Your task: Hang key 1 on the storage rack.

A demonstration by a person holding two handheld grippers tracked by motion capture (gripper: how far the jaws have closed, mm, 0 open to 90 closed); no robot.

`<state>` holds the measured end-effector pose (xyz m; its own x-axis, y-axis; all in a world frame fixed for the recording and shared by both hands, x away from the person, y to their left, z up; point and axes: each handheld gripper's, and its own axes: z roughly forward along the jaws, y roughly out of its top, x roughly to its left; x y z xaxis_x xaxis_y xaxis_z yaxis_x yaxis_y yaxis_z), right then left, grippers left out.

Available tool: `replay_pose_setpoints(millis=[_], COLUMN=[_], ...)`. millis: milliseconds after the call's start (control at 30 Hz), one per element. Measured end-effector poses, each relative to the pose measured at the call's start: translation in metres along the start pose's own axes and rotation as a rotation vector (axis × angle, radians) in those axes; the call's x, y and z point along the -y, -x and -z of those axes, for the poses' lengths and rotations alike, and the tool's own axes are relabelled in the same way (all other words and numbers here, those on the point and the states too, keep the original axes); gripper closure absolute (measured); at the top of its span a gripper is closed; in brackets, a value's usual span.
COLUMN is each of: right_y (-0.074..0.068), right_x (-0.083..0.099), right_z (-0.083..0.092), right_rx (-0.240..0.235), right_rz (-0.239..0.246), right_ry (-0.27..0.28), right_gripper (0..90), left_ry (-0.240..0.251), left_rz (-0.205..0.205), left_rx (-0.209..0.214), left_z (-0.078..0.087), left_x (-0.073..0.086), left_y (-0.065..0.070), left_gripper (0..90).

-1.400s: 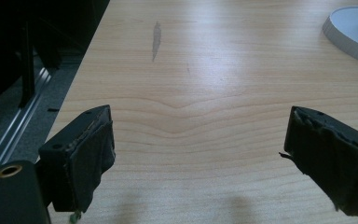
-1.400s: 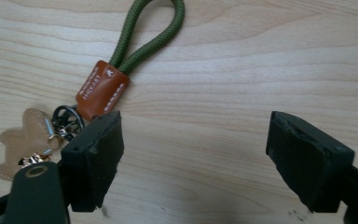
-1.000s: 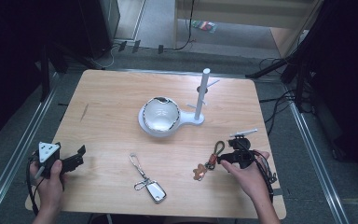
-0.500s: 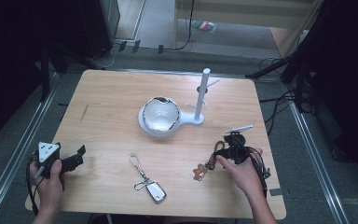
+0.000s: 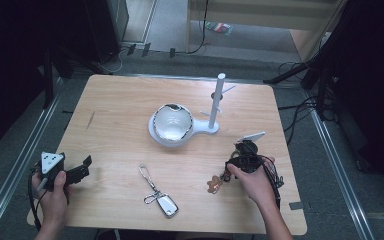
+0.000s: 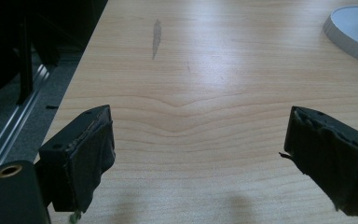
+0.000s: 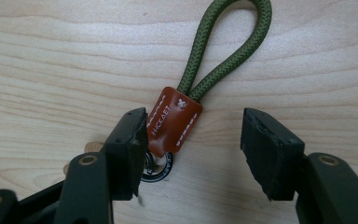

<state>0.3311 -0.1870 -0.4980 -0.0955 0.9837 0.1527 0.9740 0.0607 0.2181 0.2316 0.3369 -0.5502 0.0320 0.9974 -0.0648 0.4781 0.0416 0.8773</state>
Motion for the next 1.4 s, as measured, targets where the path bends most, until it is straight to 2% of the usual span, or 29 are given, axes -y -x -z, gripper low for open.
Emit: replay_pose_setpoints(millis=[333, 633, 900, 1000, 1267, 1400], right_y=[-0.003, -0.005, -0.009, -0.01, -0.017, -0.017], right_x=[-0.004, -0.006, -0.007, -0.007, -0.001, 0.002], right_z=[-0.006, -0.01, -0.012, -0.012, -0.01, -0.008], right_rx=[-0.018, -0.051, -0.048, -0.057, -0.033, -0.039], right_rz=[-0.055, -0.078, -0.077, -0.065, 0.026, 0.038], right_ry=[-0.022, -0.054, -0.059, -0.052, -0.001, 0.026], right_gripper=[51.3, 58.3, 72.7, 75.3, 80.6, 80.9], left_ry=[-0.003, -0.003, -0.005, -0.007, -0.007, -0.007], left_rz=[0.001, 0.002, 0.002, 0.002, 0.003, 0.004], left_rx=[0.001, 0.001, 0.0, 0.001, 0.002, 0.001], left_z=[0.0, 0.0, 0.0, 0.0, 0.0, -0.001], left_x=[0.0, 0.0, 0.0, 0.0, 0.0, 0.0], left_y=[0.0, 0.0, 0.0, 0.0, 0.0, 0.0], left_gripper=[8.8, 8.8, 8.8, 8.8, 8.8, 8.8])
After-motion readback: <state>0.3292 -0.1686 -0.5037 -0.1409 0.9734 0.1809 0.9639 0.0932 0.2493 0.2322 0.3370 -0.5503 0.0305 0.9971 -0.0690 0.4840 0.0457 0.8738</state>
